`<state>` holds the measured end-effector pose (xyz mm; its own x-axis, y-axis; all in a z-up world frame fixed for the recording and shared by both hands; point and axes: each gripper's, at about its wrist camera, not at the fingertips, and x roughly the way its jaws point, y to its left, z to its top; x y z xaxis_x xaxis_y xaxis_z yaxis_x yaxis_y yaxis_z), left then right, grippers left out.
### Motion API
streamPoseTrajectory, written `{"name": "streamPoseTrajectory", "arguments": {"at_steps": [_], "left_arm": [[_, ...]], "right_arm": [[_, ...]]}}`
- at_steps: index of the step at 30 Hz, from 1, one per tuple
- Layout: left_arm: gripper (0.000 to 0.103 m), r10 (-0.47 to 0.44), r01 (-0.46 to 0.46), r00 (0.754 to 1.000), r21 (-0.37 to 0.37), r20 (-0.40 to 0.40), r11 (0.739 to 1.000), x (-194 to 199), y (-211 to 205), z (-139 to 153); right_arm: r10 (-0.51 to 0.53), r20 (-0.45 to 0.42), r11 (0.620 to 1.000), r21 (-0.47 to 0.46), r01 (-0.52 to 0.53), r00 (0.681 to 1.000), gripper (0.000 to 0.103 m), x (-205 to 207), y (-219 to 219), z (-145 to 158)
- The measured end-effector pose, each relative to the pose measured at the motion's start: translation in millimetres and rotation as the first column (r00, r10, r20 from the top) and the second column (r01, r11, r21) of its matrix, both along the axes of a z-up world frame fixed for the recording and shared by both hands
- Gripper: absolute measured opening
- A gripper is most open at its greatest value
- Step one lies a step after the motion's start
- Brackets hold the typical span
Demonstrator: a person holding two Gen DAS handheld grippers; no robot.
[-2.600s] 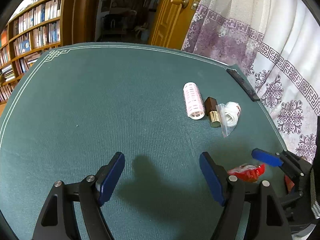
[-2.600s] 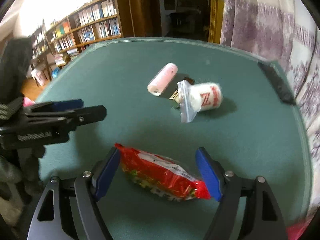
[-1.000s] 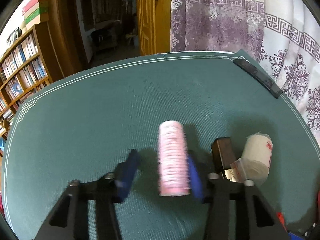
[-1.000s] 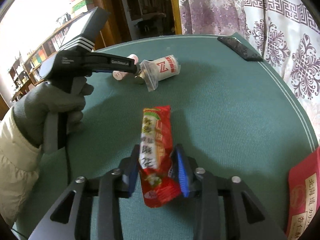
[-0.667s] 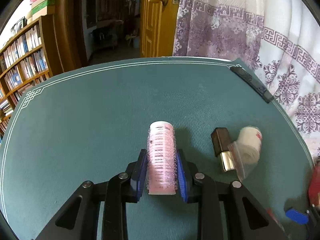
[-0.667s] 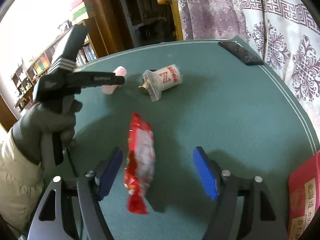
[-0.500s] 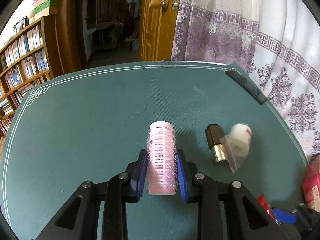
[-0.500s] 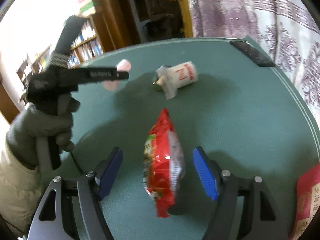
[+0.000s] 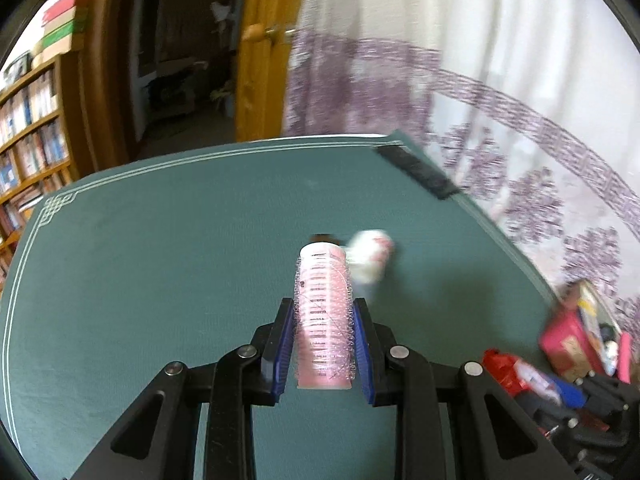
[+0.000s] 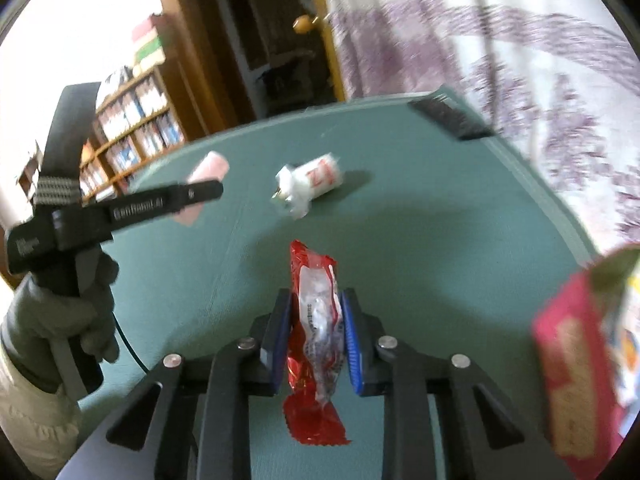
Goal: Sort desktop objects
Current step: 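Carry the roller and packet over the pink tin and open both grippers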
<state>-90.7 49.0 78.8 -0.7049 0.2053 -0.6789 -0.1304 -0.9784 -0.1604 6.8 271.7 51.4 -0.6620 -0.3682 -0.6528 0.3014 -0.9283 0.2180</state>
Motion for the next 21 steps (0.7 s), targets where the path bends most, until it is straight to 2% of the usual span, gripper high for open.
{"name": "streamPoseTrajectory", "arguments": {"at_steps": [4,8,15,21], "left_arm": [[0.029,-0.096,0.096,0.995,0.006,-0.029,0.995,17.3,39.3,17.0],[0.029,-0.198,0.199,0.979,-0.002,-0.048,0.980,35.2,82.6,28.1],[0.029,-0.374,0.374,0.926,-0.010,-0.049,0.927,54.7,164.2,39.0],[0.029,-0.489,0.489,0.871,-0.014,-0.039,0.872,70.2,224.8,41.5]], "right_arm": [[-0.095,-0.062,0.995,-0.025,0.094,0.994,0.027,33.0,43.3,24.7],[-0.202,-0.088,0.979,-0.038,0.199,0.975,0.027,58.8,93.3,40.2],[-0.382,-0.096,0.924,-0.023,0.382,0.919,0.027,99.6,170.2,40.6],[-0.442,-0.070,0.897,-0.038,0.440,0.894,0.027,108.6,200.0,27.8]]}}
